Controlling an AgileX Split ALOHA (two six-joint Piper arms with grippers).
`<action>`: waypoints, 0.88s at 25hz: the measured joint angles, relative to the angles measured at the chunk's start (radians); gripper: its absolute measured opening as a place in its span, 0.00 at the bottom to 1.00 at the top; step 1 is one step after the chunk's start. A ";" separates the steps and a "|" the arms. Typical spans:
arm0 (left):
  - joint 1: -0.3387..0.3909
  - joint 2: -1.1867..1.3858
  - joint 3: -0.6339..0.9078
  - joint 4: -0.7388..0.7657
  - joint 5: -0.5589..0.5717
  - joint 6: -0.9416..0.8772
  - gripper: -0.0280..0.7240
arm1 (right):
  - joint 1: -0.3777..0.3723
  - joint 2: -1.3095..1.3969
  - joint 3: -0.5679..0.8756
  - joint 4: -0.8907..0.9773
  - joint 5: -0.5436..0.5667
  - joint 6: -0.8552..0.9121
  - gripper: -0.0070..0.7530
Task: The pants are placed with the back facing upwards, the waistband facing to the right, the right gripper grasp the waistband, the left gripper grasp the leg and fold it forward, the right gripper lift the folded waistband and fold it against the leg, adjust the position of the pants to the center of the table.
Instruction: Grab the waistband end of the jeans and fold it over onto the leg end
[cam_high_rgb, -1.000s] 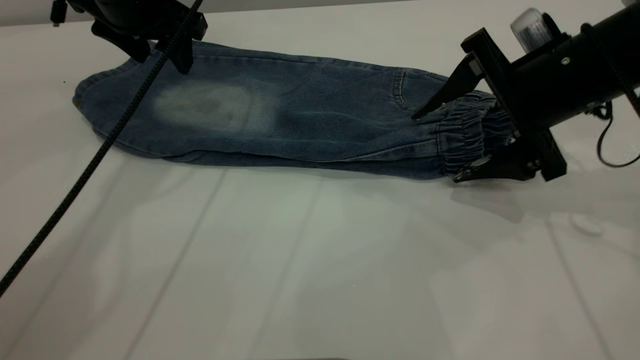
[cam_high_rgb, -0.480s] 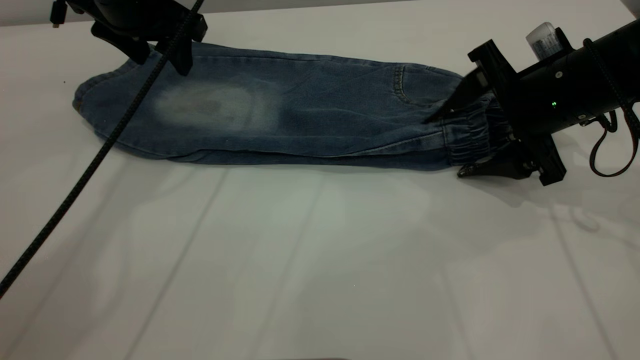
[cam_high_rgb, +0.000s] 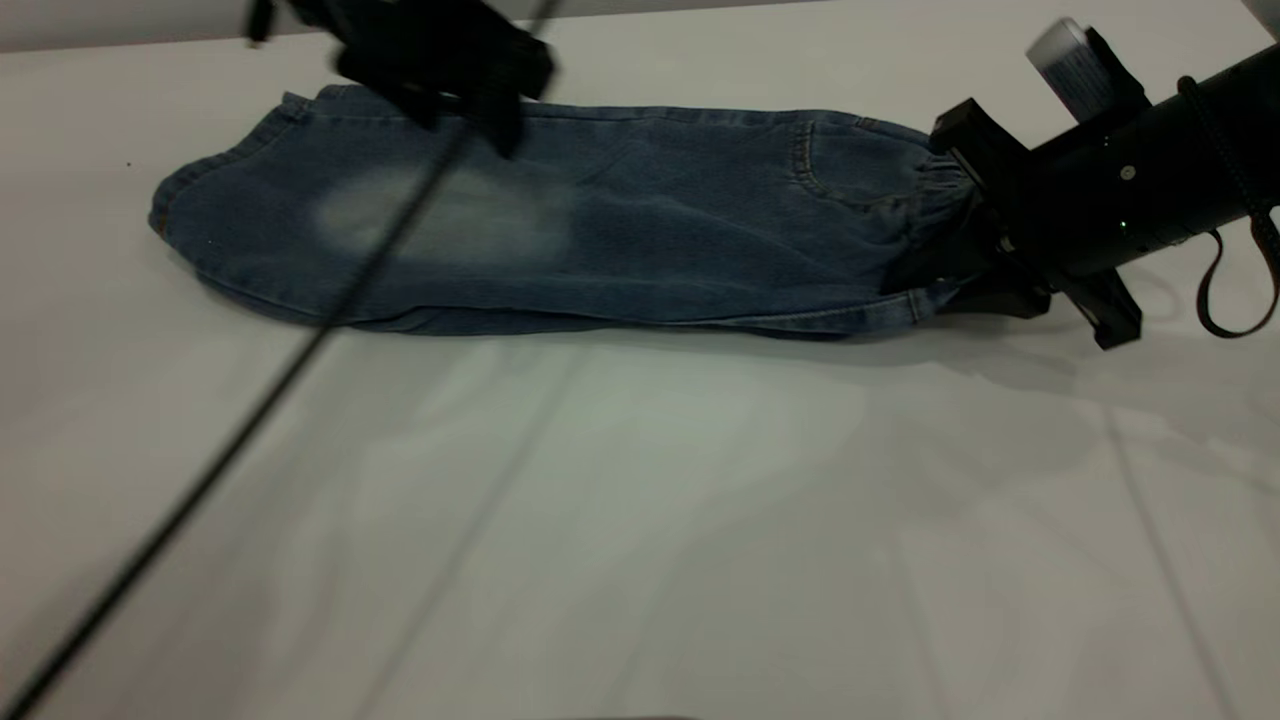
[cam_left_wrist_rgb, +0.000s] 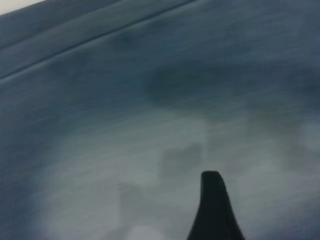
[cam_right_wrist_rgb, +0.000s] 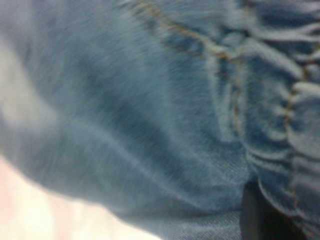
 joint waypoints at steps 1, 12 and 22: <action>-0.025 0.014 0.000 -0.013 -0.003 0.015 0.65 | 0.000 -0.008 0.000 -0.001 0.014 -0.029 0.08; -0.204 0.139 -0.002 -0.141 -0.055 0.130 0.65 | 0.000 -0.228 0.003 -0.056 0.049 -0.175 0.08; -0.273 0.139 -0.012 -0.347 -0.053 0.278 0.65 | -0.002 -0.377 0.010 -0.240 0.044 -0.200 0.08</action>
